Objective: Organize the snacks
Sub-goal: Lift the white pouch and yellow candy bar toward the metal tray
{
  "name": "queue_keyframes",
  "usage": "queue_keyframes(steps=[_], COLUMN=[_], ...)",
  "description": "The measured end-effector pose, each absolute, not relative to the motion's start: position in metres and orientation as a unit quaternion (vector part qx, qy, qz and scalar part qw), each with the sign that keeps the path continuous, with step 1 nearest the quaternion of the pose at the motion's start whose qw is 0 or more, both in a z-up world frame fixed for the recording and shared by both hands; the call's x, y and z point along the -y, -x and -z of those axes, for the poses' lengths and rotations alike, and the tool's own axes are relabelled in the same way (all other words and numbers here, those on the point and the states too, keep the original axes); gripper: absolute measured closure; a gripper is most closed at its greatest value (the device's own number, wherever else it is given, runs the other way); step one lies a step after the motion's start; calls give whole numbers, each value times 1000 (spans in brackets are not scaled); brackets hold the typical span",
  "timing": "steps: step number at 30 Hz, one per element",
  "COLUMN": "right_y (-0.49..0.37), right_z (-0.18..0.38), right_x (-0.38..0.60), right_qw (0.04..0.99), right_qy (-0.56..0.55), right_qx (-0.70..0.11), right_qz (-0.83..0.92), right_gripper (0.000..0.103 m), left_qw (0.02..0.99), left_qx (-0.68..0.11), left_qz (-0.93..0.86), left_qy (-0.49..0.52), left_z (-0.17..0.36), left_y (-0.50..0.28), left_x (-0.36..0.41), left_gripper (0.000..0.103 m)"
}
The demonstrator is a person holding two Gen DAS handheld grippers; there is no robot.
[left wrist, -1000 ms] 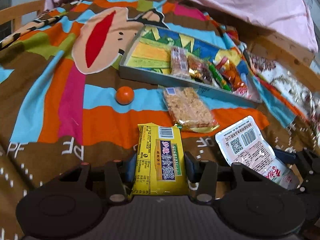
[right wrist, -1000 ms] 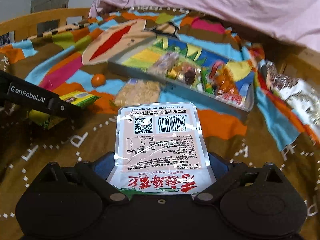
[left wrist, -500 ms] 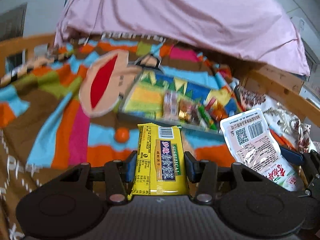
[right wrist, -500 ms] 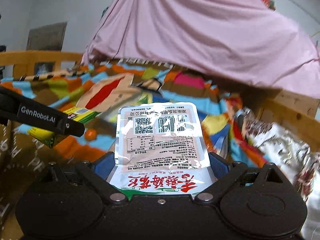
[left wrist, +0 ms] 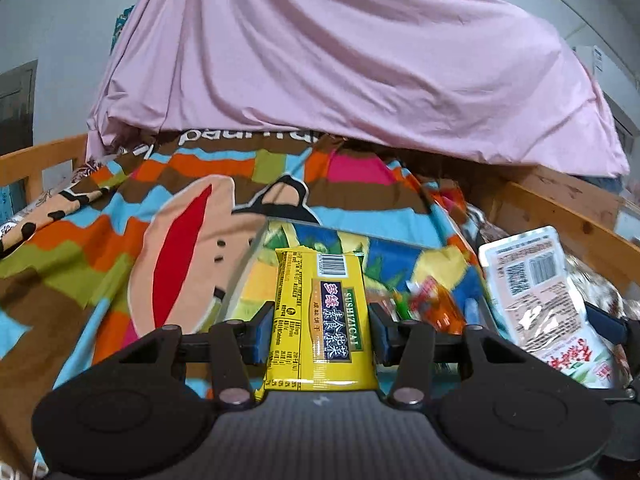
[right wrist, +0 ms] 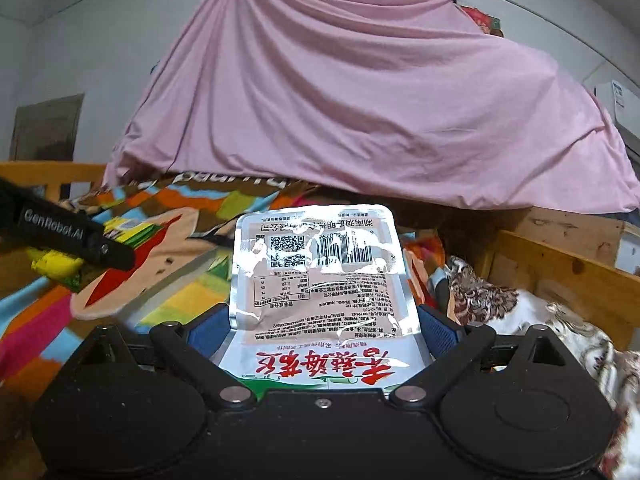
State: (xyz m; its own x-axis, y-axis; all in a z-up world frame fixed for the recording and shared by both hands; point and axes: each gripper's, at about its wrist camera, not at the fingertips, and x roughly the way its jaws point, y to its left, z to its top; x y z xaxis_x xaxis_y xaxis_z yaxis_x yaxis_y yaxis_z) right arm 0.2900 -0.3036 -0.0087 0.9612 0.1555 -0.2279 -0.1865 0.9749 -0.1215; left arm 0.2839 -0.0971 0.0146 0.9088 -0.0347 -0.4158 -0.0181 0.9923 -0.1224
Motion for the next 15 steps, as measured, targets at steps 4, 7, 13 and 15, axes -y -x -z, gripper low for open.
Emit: queue_keyframes(steps=[4,7,13,15], right_y=[-331,-359,-407,-420], right_z=[8,13,25,29], right_x=[305,305,311,321], right_qw=[990,991,991,992], right_qy=[55,45,44,21], right_qx=[-99,-95,-95,-102], right_qz=[-85,-88,-82,-77], right_gripper=[6,6,6,6], left_qw=[976,977,975,974], left_qx=[-208,-203,-212,-218], left_qz=[-7,-11,-21,-22], left_qy=[71,72,59,55], left_z=[-14,-9,5,9], left_y=[-321,-346,-396,-409], left_x=[94,92,91,92], left_gripper=[51,51,51,51])
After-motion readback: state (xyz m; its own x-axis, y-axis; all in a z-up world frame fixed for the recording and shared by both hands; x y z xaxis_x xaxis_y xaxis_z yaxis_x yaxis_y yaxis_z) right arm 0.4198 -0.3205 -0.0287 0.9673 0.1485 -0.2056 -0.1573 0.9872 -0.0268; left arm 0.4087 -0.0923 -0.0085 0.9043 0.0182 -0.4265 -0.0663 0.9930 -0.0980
